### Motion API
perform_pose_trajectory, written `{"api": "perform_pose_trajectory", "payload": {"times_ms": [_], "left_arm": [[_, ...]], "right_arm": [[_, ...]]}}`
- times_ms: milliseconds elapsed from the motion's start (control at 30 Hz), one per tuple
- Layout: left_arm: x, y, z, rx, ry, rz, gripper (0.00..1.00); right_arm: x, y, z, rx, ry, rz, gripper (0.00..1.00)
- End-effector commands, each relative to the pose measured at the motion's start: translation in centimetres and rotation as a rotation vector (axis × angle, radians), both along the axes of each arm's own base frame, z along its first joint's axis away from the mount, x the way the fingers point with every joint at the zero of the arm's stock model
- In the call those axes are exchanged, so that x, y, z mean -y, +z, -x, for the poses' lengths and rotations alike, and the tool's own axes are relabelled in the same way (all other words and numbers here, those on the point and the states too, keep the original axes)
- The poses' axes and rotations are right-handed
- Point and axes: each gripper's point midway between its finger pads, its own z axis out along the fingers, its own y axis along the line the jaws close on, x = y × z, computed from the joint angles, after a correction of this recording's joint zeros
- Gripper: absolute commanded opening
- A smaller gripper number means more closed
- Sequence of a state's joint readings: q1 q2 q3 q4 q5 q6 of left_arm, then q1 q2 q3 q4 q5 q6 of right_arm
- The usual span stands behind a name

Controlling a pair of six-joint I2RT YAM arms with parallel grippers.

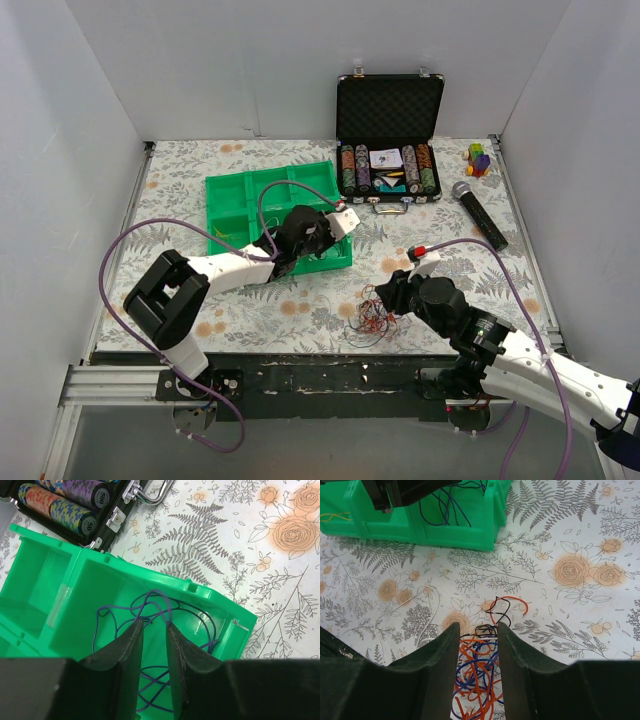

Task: Untangle the cables
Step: Place the cable in the bin.

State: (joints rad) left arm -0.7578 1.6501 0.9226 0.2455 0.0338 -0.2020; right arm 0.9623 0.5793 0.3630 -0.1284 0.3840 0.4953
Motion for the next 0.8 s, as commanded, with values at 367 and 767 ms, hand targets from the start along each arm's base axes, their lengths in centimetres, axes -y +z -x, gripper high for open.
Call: {"api": "perform_pose_trajectory", "payload": {"times_ms": [367,767], "left_arm": [[0.9,9.3,-1.6,0.024,0.036,0.196,0.43],[2.0,10.3,12.0,-0.014,-0.514,0.115,0.61]], "right_arm": [[-0.3,2.5,-0.4,0.029,-0.01,-0.056,0.43],[-1.0,2.8,-0.3,0.025,0.014,-0.071,0.43]]}}
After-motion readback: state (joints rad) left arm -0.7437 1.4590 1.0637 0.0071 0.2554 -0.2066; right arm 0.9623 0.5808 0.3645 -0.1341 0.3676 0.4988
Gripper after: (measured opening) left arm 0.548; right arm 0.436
